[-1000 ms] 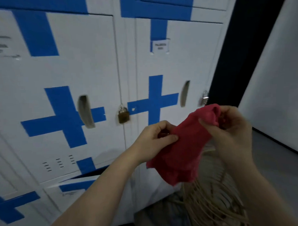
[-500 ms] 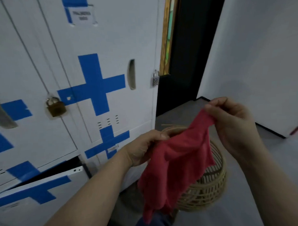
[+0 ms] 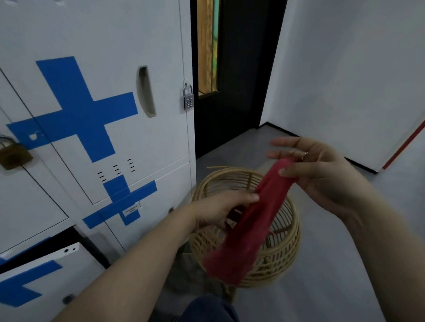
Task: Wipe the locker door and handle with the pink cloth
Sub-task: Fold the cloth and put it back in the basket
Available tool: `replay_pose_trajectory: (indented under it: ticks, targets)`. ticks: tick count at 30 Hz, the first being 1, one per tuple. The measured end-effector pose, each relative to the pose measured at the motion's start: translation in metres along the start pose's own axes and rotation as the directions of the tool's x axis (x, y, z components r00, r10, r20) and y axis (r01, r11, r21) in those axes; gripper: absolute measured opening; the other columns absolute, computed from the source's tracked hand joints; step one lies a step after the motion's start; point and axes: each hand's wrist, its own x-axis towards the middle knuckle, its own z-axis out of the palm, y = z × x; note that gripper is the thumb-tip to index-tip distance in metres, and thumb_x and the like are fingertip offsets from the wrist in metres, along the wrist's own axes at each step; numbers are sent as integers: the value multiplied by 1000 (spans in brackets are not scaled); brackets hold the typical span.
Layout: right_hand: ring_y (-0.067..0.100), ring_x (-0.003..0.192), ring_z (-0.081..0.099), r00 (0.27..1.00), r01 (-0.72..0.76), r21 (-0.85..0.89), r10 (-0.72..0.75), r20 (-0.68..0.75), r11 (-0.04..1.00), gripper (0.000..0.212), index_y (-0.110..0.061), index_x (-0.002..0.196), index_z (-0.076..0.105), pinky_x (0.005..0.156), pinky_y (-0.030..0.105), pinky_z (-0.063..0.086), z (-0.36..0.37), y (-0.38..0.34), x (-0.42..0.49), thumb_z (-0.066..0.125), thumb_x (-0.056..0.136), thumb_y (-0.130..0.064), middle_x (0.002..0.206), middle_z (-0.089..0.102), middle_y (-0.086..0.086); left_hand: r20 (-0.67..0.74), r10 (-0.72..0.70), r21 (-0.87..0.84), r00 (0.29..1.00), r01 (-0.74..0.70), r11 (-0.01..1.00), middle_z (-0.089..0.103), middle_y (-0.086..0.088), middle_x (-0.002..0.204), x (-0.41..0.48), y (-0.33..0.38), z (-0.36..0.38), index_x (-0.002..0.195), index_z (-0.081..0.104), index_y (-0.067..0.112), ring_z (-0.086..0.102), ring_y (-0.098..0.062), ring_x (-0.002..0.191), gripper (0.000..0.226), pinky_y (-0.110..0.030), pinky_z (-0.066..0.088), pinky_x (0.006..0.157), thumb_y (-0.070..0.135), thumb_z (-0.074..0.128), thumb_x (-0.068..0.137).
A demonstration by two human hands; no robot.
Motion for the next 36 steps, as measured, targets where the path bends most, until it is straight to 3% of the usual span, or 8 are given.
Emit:
replay_pose_trajectory:
  ticks: [6,10,17,23,27,30,34,36]
  targets:
    - [13,80,63,992,-67,-639,-20,-128,766,46,-9,116,58,69,18,50,-14,16,1,62,75,11,91,67,4,-349,341,451,873,-163,878,55,8,86,15,-14,-23,78,65,24,56,-9,81,8,-26,50,76,29,71,80]
    - [18,84,57,997,-76,-905,14,-77,420,26,-15,103,68,72,26,41,-19,30,5,63,79,-5,92,67,6,-262,431,571,864,-221,790,52,4,110,14,-11,-31,72,65,18,51,-5,100,14,-14,39,88,28,74,77]
    - [15,82,60,990,-56,-424,105,95,904,18,-14,82,69,74,17,45,-45,42,2,68,77,-31,85,67,-3,-90,158,308,983,-123,943,65,11,66,-1,-7,-57,75,56,19,61,-4,66,21,-14,46,62,25,75,66]
    - [6,42,43,992,-74,-104,83,92,992,41,-19,51,54,40,15,35,-68,61,8,84,47,-46,47,49,-5,-64,-60,555,996,85,827,69,7,65,-5,3,-89,69,68,24,63,-5,61,15,-18,50,61,12,79,71]
    - [8,39,51,983,-180,-117,176,-46,977,17,-11,56,60,38,14,40,-83,76,20,73,61,-21,49,58,2,-189,-125,664,974,221,714,70,7,67,11,-1,-111,69,70,24,62,-2,62,9,-23,49,66,23,79,72]
    - [13,44,51,944,-225,-310,128,-303,924,15,-7,66,59,42,20,41,-96,116,42,73,71,-10,58,59,11,-380,113,749,918,234,619,65,11,69,47,-16,-110,76,69,26,60,-5,69,11,-17,43,62,23,78,72]
    - [37,92,58,855,-381,-669,-33,-518,639,39,-6,111,58,81,41,45,-97,183,65,72,75,-10,107,58,23,-535,463,812,706,279,513,57,-7,120,100,-71,-87,123,58,19,51,-28,112,42,-35,37,95,14,66,82]
    - [38,106,54,911,-349,-785,-9,-412,512,52,-4,123,51,92,39,39,-83,214,62,70,76,-10,125,50,21,-440,465,841,768,172,513,54,-7,124,115,-98,-71,124,57,15,48,-27,116,41,-33,34,98,13,64,83]
